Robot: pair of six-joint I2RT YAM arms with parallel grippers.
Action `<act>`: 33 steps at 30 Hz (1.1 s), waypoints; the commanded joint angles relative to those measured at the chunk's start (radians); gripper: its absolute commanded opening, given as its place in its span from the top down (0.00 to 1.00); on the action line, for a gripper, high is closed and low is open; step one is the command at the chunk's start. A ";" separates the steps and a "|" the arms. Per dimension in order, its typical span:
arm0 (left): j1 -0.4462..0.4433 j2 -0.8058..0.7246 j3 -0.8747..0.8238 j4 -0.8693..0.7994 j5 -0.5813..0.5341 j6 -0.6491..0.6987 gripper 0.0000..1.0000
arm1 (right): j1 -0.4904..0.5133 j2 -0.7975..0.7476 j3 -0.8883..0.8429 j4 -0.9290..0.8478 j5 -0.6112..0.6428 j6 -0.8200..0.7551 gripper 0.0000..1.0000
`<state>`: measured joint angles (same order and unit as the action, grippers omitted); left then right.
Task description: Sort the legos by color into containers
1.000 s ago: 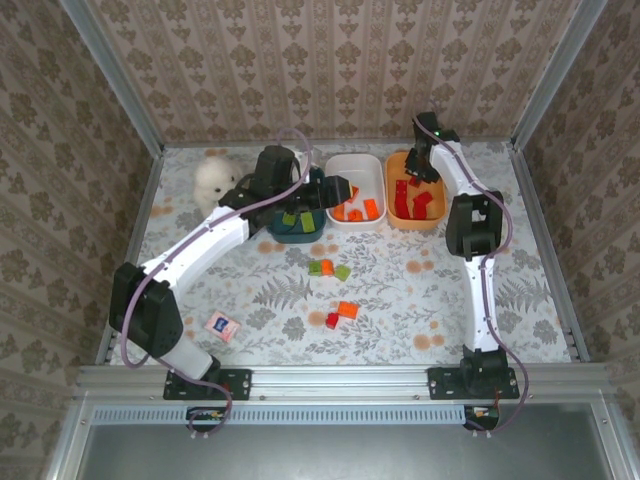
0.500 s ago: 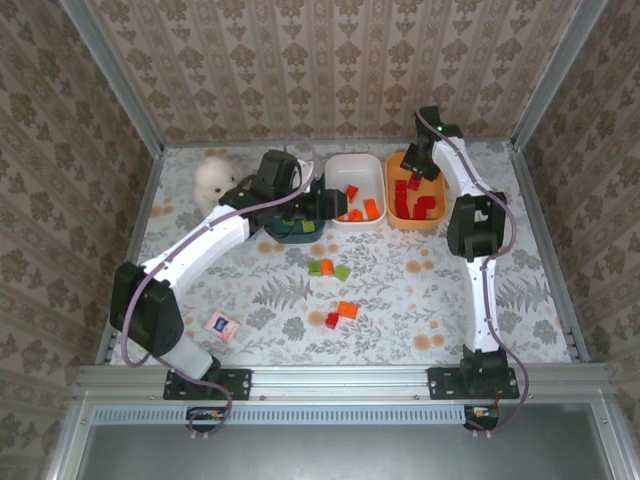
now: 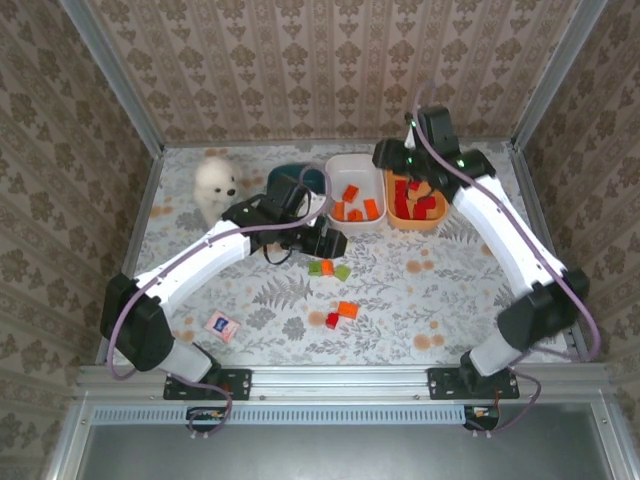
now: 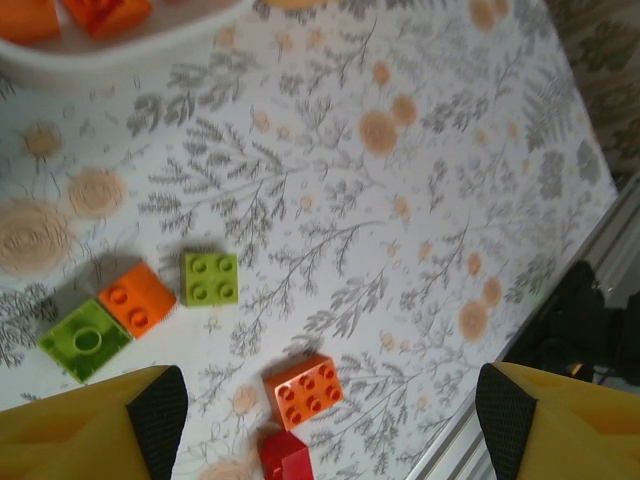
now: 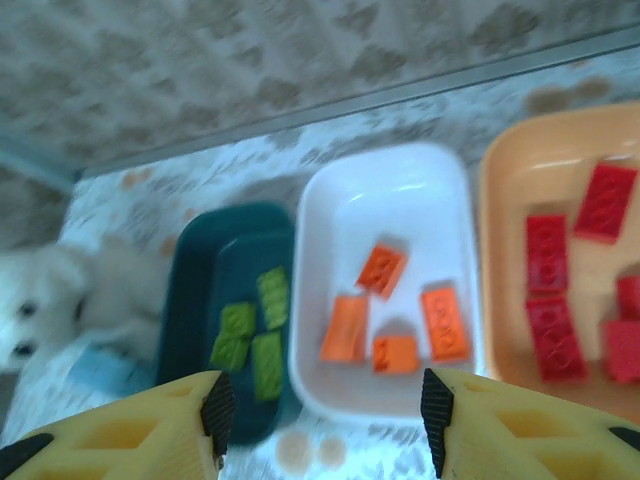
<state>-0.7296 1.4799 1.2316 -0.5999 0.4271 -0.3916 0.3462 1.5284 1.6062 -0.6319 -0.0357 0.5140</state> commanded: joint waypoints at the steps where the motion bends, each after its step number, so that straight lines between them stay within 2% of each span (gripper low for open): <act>1: -0.007 -0.020 -0.051 -0.028 -0.044 -0.038 0.21 | 0.021 -0.162 -0.197 0.052 -0.118 -0.042 0.42; 5: -0.063 0.046 -0.020 -0.042 -0.084 -0.075 0.21 | 0.058 -0.389 -0.416 0.020 -0.209 -0.036 0.41; 9: -0.124 0.187 0.088 -0.129 -0.164 -0.027 0.23 | 0.062 -0.609 -0.594 0.024 -0.313 0.006 0.36; 15: -0.165 0.370 0.254 -0.232 -0.298 0.012 0.28 | 0.064 -0.804 -0.733 -0.004 -0.465 0.108 0.33; 17: -0.178 0.426 0.306 -0.261 -0.334 0.032 0.29 | 0.062 -0.852 -0.725 -0.045 -0.458 0.095 0.30; 18: -0.184 0.452 0.333 -0.277 -0.356 0.040 0.29 | 0.062 -0.866 -0.708 -0.067 -0.442 0.077 0.27; 23: -0.208 0.548 0.428 -0.314 -0.426 0.068 0.30 | 0.060 -0.860 -0.663 -0.125 -0.441 0.062 0.26; 33: -0.211 0.663 0.485 -0.360 -0.445 0.076 0.36 | 0.061 -0.887 -0.641 -0.140 -0.405 0.073 0.26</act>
<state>-0.9363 2.1246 1.6897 -0.9009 0.0120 -0.3367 0.4049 0.6579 0.9344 -0.7452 -0.4492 0.5800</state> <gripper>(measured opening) 0.640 0.740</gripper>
